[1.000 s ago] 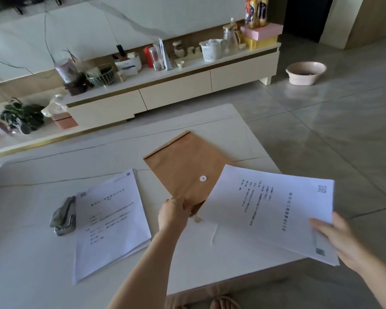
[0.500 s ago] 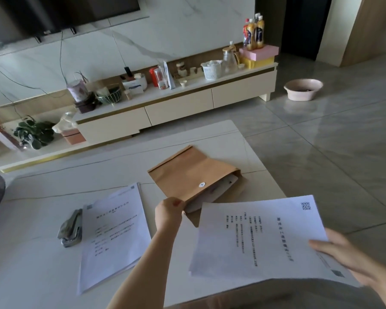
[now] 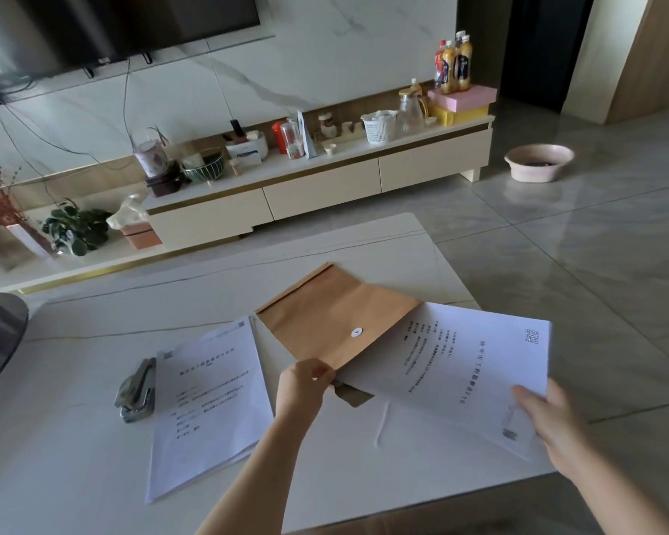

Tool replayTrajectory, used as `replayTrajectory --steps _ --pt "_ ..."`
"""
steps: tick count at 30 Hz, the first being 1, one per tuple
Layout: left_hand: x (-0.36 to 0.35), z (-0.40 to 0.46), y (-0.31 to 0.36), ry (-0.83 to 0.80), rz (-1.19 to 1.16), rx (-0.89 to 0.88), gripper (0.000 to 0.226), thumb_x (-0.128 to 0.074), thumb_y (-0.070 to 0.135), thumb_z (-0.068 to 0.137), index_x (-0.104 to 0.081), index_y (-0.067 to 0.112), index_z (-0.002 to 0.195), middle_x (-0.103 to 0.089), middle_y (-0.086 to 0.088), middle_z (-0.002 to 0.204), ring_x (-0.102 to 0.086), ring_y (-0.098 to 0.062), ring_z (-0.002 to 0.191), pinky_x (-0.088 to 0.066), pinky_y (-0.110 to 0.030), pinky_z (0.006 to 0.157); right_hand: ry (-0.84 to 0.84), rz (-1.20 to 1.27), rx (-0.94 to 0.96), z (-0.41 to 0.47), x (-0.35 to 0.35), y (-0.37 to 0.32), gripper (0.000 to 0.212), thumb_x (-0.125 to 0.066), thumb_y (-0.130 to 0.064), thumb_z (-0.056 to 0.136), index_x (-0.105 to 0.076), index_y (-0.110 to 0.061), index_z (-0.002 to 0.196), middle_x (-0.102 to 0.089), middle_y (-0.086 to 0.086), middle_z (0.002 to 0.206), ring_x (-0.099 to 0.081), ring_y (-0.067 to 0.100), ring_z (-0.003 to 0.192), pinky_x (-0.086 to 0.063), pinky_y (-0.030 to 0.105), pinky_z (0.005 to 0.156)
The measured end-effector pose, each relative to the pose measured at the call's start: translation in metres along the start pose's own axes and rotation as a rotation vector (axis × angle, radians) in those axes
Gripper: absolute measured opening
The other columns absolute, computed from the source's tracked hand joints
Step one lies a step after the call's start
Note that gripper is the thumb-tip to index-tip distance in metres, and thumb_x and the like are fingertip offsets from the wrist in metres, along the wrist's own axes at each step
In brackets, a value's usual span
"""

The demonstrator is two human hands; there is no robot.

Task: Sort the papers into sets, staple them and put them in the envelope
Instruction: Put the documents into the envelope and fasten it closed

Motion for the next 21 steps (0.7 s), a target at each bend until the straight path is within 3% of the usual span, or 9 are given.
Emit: replayTrajectory --steps 3,8,12,15,21 --pt "-0.001 0.001 -0.001 -0.008 0.013 -0.001 0.017 -0.064 0.016 0.086 -0.066 0.022 0.07 -0.065 0.006 0.076 -0.057 -0.012 0.072 -0.035 -0.008 0.049 -0.012 -0.074 0.024 -0.008 -0.023 0.003 0.018 -0.05 -0.007 0.094 -0.055 -0.019 0.107 -0.066 0.014 0.109 -0.062 0.03 0.093 -0.049 0.045 0.082" --pt "0.001 0.001 -0.006 0.025 0.03 -0.009 0.012 -0.063 0.017 0.088 -0.07 0.018 0.079 -0.065 0.007 0.079 -0.059 -0.012 0.077 -0.038 -0.01 0.056 -0.301 -0.03 -0.148 -0.031 -0.072 -0.016 0.015 -0.041 -0.009 0.098 -0.053 -0.016 0.102 -0.061 0.01 0.088 -0.059 0.024 0.076 -0.046 0.03 0.058" --pt "0.008 -0.002 -0.016 0.122 -0.003 -0.007 0.011 -0.063 0.018 0.089 -0.072 0.014 0.084 -0.065 0.008 0.079 -0.057 -0.011 0.074 -0.039 -0.012 0.058 -0.469 -0.4 -0.177 -0.035 -0.079 -0.018 0.018 -0.038 -0.004 0.095 -0.055 -0.005 0.098 -0.056 0.007 0.072 -0.054 0.013 0.052 -0.033 0.021 0.044" --pt "0.002 -0.006 -0.02 0.155 -0.042 -0.03 0.009 -0.064 0.018 0.088 -0.072 0.015 0.086 -0.064 0.009 0.083 -0.056 -0.013 0.075 -0.038 -0.017 0.062 -0.443 -0.275 -0.137 -0.035 -0.084 -0.015 0.017 -0.042 0.005 0.095 -0.057 -0.004 0.096 -0.057 0.009 0.066 -0.054 0.007 0.042 -0.033 0.018 0.04" --pt "-0.007 -0.013 -0.021 0.171 -0.132 -0.114 0.01 -0.067 0.011 0.085 -0.074 0.012 0.079 -0.061 0.019 0.088 -0.056 0.0 0.077 -0.037 -0.003 0.067 -0.332 -0.039 -0.151 -0.028 -0.122 -0.022 0.007 -0.055 -0.001 0.092 -0.061 -0.005 0.09 -0.064 0.007 0.062 -0.062 0.008 0.045 -0.032 0.015 0.036"
Point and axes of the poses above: each hand's wrist, its own z-axis towards the middle knuckle, its own x-axis out of the back of the hand, y = z × x, the point moved 2 cm from there along z, towards the middle knuckle
